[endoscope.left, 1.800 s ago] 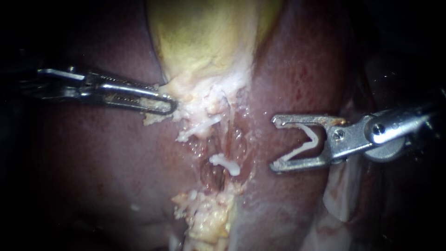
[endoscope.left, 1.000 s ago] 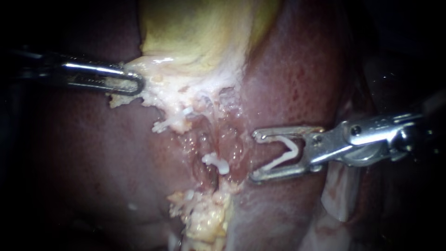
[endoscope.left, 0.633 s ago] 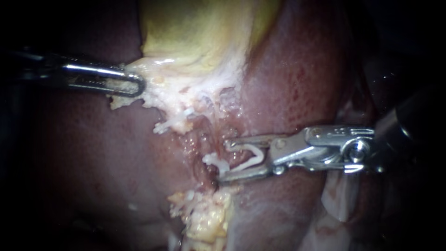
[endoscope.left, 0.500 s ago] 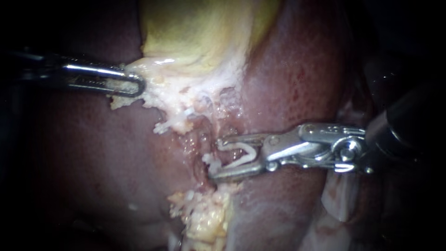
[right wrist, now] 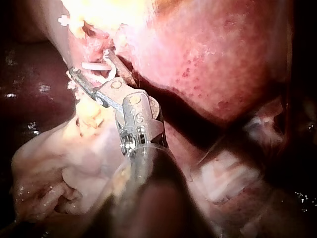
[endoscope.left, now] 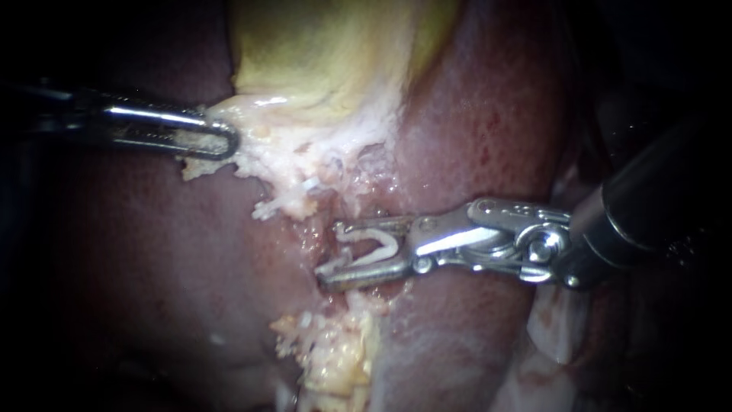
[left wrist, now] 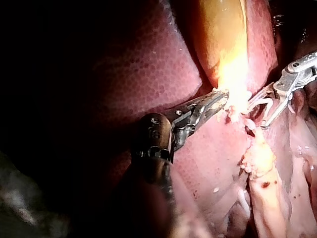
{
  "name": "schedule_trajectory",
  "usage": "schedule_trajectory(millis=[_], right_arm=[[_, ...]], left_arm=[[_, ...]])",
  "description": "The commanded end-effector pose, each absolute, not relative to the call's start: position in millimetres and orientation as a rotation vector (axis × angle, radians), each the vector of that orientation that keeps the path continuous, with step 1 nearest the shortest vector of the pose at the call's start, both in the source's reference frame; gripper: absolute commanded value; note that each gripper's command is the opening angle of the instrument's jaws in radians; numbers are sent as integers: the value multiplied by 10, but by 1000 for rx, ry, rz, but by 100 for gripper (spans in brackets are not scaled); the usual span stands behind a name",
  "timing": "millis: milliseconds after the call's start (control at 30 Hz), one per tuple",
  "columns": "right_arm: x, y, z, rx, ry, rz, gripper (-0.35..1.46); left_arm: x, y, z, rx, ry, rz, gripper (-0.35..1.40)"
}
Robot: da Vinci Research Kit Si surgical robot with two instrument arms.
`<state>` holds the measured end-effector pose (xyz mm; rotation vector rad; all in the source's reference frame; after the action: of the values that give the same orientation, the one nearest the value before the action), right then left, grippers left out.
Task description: Clipping second clip right tube
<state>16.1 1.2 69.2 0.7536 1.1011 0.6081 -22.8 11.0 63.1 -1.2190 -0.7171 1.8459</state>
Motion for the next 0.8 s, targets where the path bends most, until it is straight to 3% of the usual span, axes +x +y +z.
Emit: schedule_trajectory(millis=[33,567,800], right_arm=[[160,13,693,754,1100,607,45],[157,9,708,769,1089,630,45],[158,7,707,785,1135,650,45]], left_arm=[[-228,110,631,-1219,-717,1846,-35],[-229,110,631,-1219,-716,1846,-35],[-229,110,631,-1219,-716,1846,-35]])
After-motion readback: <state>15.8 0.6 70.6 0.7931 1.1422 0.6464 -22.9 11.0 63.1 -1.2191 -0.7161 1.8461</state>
